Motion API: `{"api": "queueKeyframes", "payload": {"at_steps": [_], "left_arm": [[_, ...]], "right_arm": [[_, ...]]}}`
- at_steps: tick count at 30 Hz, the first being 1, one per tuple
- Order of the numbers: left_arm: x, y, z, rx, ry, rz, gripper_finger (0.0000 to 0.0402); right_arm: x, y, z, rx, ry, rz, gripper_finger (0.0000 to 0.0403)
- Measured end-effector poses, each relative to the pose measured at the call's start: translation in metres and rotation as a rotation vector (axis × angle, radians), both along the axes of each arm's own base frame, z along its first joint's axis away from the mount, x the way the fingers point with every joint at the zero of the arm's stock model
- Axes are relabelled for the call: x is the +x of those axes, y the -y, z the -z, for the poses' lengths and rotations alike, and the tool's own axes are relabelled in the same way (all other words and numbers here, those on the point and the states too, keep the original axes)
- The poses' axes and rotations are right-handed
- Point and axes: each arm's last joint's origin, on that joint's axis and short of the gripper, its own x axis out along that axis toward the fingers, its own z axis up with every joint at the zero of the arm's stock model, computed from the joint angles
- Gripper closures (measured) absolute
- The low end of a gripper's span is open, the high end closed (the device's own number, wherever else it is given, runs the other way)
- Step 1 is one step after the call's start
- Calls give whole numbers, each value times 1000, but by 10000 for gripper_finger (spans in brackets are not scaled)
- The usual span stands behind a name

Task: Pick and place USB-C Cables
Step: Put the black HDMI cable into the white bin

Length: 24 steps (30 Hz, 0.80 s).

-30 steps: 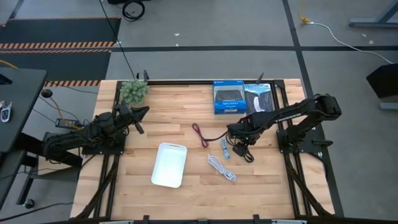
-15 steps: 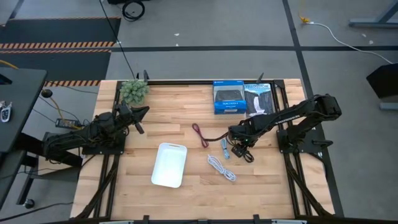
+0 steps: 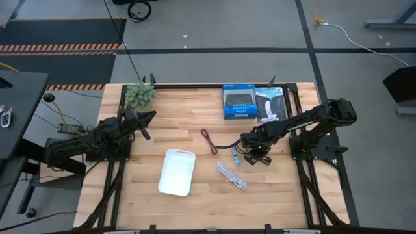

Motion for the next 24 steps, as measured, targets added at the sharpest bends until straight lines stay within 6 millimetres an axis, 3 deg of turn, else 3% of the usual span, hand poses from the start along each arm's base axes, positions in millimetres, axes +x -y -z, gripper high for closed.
{"api": "queueKeyframes", "payload": {"at_steps": [8,16,24], "left_arm": [[0,0,0,0,0,0,377],[0,0,0,0,0,0,377],[0,0,0,0,0,0,377]], "right_arm": [[6,1,-16,-17,-15,-27,287],[34,9,-67,-89,116,-65,289],[70,13,-121,-147,443,-71,288]]}}
